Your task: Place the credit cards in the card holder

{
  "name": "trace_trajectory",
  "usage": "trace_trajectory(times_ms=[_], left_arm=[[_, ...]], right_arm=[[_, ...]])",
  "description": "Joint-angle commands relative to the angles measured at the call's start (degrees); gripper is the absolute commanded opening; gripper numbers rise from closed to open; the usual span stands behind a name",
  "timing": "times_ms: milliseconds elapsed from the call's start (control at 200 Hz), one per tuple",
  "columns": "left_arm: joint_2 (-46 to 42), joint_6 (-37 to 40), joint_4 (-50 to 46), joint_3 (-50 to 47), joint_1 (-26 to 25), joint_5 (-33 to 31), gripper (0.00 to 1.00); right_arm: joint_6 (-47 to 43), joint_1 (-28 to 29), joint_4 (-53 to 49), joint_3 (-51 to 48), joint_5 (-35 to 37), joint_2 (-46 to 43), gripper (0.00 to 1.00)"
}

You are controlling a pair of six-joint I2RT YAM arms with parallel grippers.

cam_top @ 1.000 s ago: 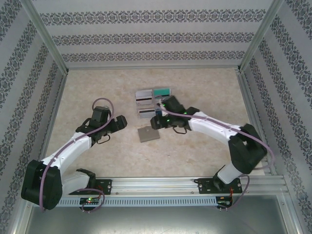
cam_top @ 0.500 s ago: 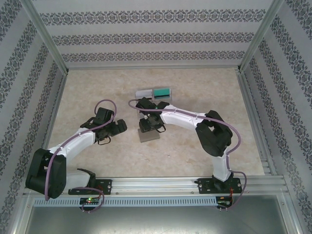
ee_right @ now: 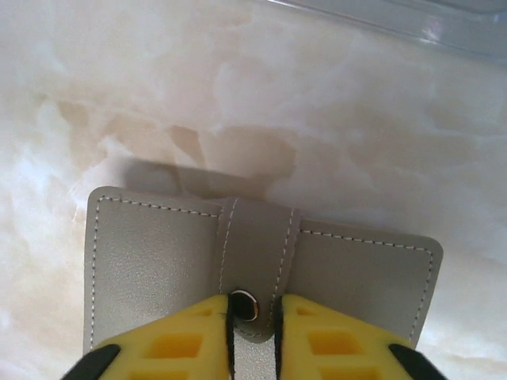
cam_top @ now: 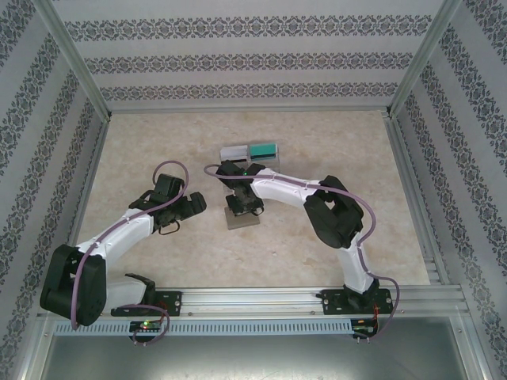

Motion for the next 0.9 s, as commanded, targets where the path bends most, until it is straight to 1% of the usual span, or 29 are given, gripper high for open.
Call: trace_trajectory(times_ms=[0,40,120,230,365,415,495,610,655,694,789,839,899], left_arm=[[-1.64,1.7,1.07,-0.19,-0.16,-0.59,0.99],[-1.92,1.78,1.39,-0.23,-0.17,-0.45,0.99],[-1.7,1.91,2.27,-0.01,-0.24,0.52,0.99],[-1.05,2.73,4.51,0.98,-0.51,4.0,0.98],[-0.67,3.58,7.46,2.29,-2.17,6.46,0.98],[-0.08,3.61,8.12,3.06,-2.57,7.41,0.98],[1.27,4.08,9.95,4.16,-3.33,10.0,0.96],[4.21,5.46,11.17,7.03,-5.17,11.36,0.96],[5.87,5.93,11.54,8.38,-6.1,11.5,0.96],[7.39,6.24,11.9,9.65,-6.87,11.98,0.95],[10.78,6.28,12.19,12.44,-9.18,12.71,0.94],[12.16,5.97,12.54,13.28,-10.35,13.02,0.94],[13.59,5.47,13.26,13.81,-11.4,13.52,0.93]], right_arm=[[1.65,-0.29,0.09,-1.87,1.68,-1.23,0.12],[2.07,-0.73,1.0,-2.87,1.36,-2.59,0.08],[3.3,-1.92,3.39,-5.43,-0.32,-5.98,0.08],[7.44,-4.89,8.89,-11.21,-7.22,-12.95,0.09],[13.95,-9.09,15.99,-19.51,-14.29,-22.5,0.09],[17.18,-10.81,18.95,-22.72,-16.94,-25.92,0.1],[23.79,-13.78,25.72,-30.75,-21.43,-31.37,0.11],[38.49,-17.88,39.62,-45.87,-26.27,-39.75,0.11],[43.62,-18.72,44.03,-51.32,-26.94,-42.5,0.1],[45.83,-18.72,45.04,-54.17,-26.76,-44.52,0.1],[46.59,-18.34,43.42,-57.13,-24.88,-48.32,0.1],[48.46,-18.72,45.51,-59.05,-24.15,-50.18,0.1],[48.47,-19.51,44.81,-58.84,-24.26,-51.58,0.1]])
